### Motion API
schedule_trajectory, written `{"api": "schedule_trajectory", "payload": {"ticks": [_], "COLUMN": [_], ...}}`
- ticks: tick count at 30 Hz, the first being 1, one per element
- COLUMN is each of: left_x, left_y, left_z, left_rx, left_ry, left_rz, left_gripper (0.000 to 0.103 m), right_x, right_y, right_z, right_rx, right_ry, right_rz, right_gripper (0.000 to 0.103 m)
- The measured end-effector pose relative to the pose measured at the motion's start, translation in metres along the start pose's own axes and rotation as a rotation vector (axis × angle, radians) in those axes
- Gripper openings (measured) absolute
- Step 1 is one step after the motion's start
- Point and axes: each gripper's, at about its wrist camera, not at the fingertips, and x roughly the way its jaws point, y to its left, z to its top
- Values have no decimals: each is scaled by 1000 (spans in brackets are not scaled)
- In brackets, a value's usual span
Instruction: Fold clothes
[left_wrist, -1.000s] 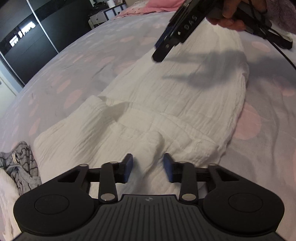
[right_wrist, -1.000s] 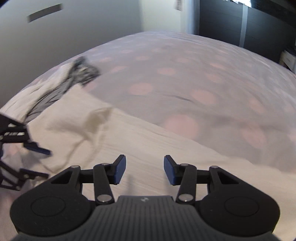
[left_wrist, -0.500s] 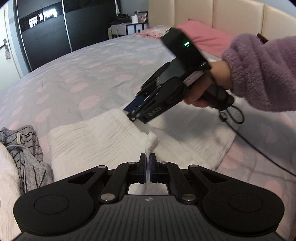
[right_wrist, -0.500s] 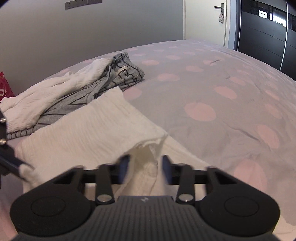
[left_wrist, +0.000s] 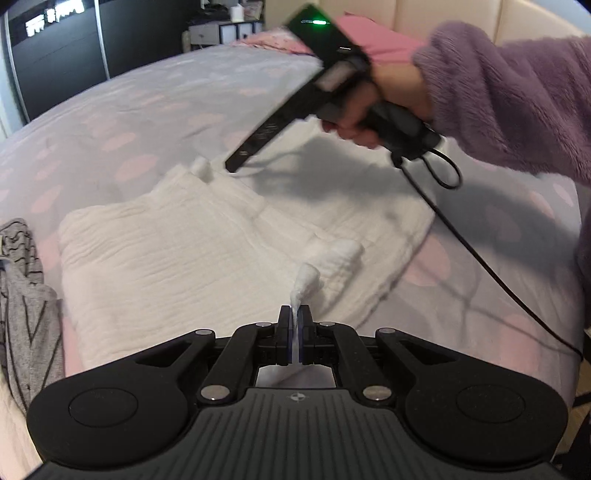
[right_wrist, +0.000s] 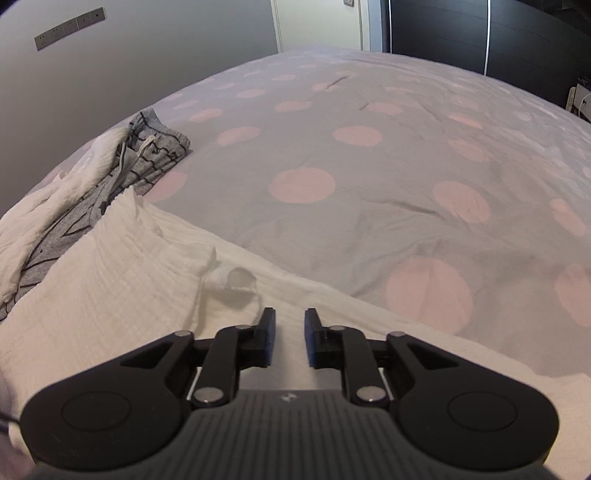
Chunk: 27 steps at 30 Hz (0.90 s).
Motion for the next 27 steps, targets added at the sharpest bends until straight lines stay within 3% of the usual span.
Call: {"api": "schedule_trajectory", "payload": {"ticks": [2, 5, 10, 12, 13, 15, 18, 24, 27], "left_x": [-3, -4, -6, -8, -7, -5, 3, 30, 37], "left_y": [0, 0, 0, -1, -1, -2, -6, -21, -21], "left_z": [3, 7, 12, 12, 12, 11, 12, 13, 9], "left_rx": [-4, 9, 25, 30, 25, 7, -8, 21, 28], "left_ry": [-19, -29, -32, -35, -36, -48, -62, -29, 2], "left_rz": [-13, -24, -40, -36, -31, -31, -37, -2, 30], "left_gripper": [1, 1, 1, 1, 1, 1, 1, 1, 3], "right_x": [-11, -17, 1, 9, 9, 10, -6, 1, 2], "right_y": [-1, 4, 25, 30, 32, 36, 39, 15, 9], "right_z": [-3, -3, 2, 6, 8, 12, 22, 17, 9], "right_rx": [32, 91, 119, 131, 135, 139, 69, 129, 171], "right_ry": [-21, -35, -12, -20, -32, -57, -105, -14, 14], "right_rz": [50, 138, 174, 182, 194, 217, 126, 48, 26], "right_gripper": [35, 42, 43, 35, 7, 3, 3, 4, 20]}}
